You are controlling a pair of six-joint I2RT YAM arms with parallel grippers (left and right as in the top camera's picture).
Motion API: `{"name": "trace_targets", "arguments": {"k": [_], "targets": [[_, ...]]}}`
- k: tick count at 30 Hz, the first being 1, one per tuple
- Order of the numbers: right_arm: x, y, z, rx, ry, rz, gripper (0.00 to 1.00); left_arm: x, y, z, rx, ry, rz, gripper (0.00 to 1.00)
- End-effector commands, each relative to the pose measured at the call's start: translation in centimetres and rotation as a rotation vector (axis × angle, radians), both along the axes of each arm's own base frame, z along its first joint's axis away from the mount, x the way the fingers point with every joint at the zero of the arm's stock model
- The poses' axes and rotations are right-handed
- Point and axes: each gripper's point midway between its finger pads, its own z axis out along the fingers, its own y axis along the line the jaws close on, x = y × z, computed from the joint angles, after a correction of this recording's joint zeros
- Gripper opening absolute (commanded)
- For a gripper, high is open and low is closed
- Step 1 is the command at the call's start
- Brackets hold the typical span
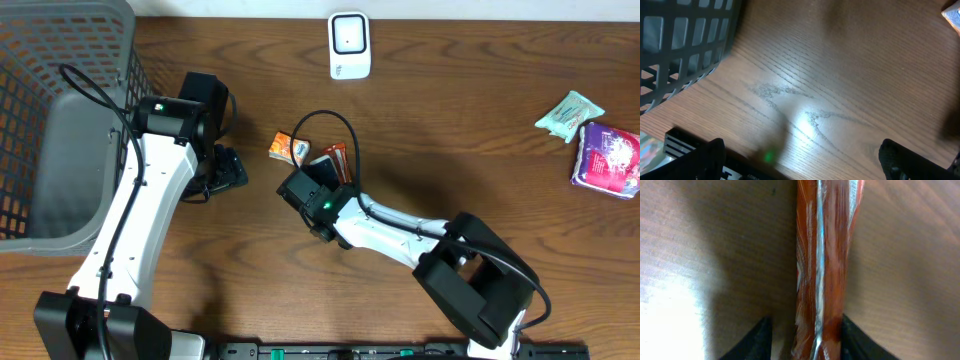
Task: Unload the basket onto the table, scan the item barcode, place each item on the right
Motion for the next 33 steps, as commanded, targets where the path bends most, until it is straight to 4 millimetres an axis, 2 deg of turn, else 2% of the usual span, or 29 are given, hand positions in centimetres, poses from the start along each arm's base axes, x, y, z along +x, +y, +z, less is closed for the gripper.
{"name": "trace_targets", "arguments": {"k": [1, 3, 6, 8, 12, 14, 16, 18, 20, 23, 28, 33], "targets": [[-0.4, -0.9, -1.8, -0.049, 0.02, -0.011, 0.23, -0.2, 0.2, 0.0, 0.003, 0.002, 0.017, 0.98], [-0.3, -1.0, -2.0, 0.004, 0.033, -0.078, 0.01, -0.2, 0.2, 0.0, 0.003, 0.001, 0.017, 0.98], [-0.1, 0.3, -2.1, 0.164, 0.144, -0.126, 0.01, -0.2, 0.2, 0.0, 0.003, 0.001, 0.017, 0.98], [0.4, 1.2, -1.4, 0.286, 0.223, -0.138, 0.01, -0.2, 0.2, 0.0, 0.003, 0.001, 0.017, 0.98], [1.5, 3.5, 1.7, 0.621, 0.412, -0.084, 0.01, -0.2, 0.2, 0.0, 0.003, 0.001, 0.017, 0.98], [1.8, 4.9, 4.3, 0.86, 0.527, -0.003, 0.01, -0.2, 0.2, 0.0, 0.003, 0.001, 0.017, 0.98], [2.2, 4.8, 7.0, 1.076, 0.627, 0.049, 0.01, -0.2, 0.2, 0.0, 0.003, 0.001, 0.017, 0.98], [2.5, 3.4, 8.8, 1.224, 0.697, 0.069, 0.01, -0.2, 0.2, 0.0, 0.003, 0.001, 0.017, 0.98], [2.5, 2.1, 9.5, 1.308, 0.732, 0.076, 0.01, -0.2, 0.2, 0.0, 0.003, 0.001, 0.017, 0.98], [2.2, -0.3, 8.7, 1.378, 0.779, 0.007, 0.01, -0.2, 0.2, 0.0, 0.003, 0.001, 0.017, 0.98], [0.7, -3.7, 5.0, 1.42, 0.849, -0.213, 0.01, -0.2, 0.2, 0.0, 0.003, 0.001, 0.017, 0.98], [-0.9, -7.1, 2.3, 1.502, 0.883, -0.439, 0.01, -0.2, 0.2, 0.0, 0.003, 0.001, 0.017, 0.98]]}}
